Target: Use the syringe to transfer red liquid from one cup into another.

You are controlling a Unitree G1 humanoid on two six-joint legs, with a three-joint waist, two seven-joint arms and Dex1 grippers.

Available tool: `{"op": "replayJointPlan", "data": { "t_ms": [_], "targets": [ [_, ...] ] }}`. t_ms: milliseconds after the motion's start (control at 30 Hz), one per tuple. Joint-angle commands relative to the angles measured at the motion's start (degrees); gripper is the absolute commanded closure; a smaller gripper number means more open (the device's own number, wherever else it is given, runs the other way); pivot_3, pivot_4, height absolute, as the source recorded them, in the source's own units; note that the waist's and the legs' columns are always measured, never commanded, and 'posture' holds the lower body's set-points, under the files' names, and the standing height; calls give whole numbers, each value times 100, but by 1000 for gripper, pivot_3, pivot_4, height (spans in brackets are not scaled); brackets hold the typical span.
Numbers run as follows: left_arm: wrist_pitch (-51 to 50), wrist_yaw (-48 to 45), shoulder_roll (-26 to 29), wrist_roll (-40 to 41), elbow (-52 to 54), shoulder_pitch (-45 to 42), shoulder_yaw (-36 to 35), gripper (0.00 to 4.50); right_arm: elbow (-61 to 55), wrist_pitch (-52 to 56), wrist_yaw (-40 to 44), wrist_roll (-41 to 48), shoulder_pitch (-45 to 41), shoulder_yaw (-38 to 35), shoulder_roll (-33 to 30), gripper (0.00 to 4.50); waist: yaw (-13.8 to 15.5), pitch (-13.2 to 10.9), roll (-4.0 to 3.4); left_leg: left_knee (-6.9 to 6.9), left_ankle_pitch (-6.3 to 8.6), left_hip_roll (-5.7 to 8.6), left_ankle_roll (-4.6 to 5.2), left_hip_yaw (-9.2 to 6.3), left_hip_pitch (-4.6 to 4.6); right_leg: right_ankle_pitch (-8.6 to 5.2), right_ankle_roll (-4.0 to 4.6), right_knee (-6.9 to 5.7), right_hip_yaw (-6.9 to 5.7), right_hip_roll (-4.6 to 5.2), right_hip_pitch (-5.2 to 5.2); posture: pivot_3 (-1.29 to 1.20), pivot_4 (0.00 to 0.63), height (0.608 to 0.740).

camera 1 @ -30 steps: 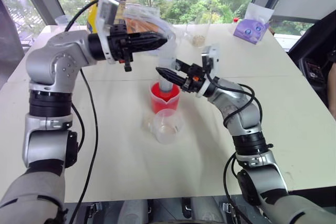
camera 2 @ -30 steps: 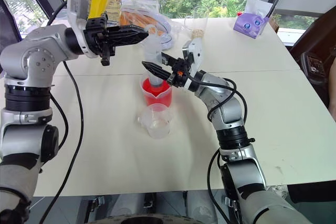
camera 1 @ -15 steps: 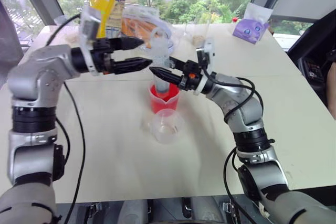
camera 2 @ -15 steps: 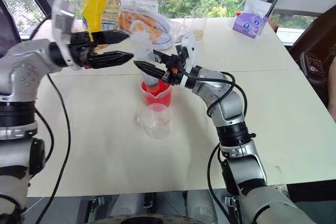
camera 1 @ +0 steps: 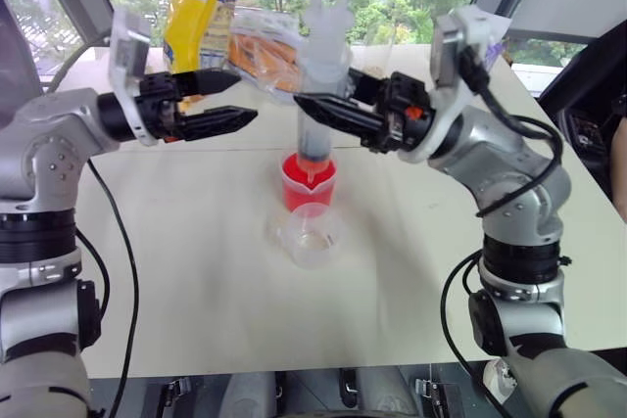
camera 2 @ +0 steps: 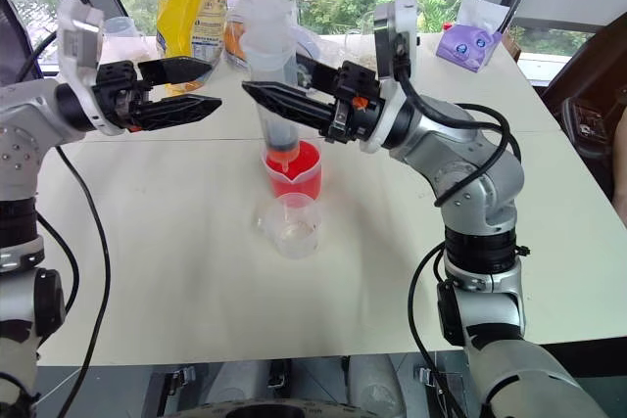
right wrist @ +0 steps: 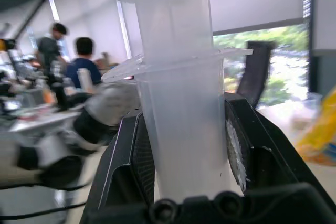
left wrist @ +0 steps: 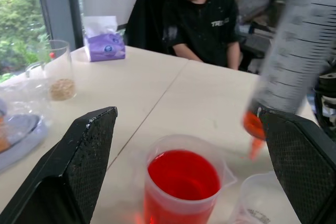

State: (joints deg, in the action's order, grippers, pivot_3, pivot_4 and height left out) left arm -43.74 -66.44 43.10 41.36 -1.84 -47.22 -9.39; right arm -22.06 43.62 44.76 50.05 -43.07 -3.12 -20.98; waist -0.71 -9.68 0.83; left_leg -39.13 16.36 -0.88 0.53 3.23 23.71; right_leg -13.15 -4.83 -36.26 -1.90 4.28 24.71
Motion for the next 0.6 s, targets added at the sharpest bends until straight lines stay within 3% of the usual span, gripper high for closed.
{"op": "replayJointPlan", "data": {
  "t_ms": [33, 333, 600],
  "targets": [
    [-101, -122, -20, 201, 195, -262, 57, 87, -375, 98, -50, 300, 216, 4, -61, 3034, 1, 0, 0, 0, 0, 0, 0, 1, 0, 0, 0, 0, 0, 0, 0, 0, 150, 740],
    [-767, -585, 133, 776, 651, -511, 229, 87, -228, -725, 309, -610, 1095, 595, -161, 3034, -12, -2, 3, 0, 0, 1, 0, 1, -4, 0, -1, 1, 2, -2, -3, 0, 150, 740],
    [-1102, -973, 481, 1158, 901, -407, 200, 87, -85, -1059, 463, -888, 1251, 722, -156, 3034, -6, -2, 3, 0, 0, -1, 0, 0, -8, -1, 0, 0, 3, -7, -4, 0, 150, 740]
  ]
}}
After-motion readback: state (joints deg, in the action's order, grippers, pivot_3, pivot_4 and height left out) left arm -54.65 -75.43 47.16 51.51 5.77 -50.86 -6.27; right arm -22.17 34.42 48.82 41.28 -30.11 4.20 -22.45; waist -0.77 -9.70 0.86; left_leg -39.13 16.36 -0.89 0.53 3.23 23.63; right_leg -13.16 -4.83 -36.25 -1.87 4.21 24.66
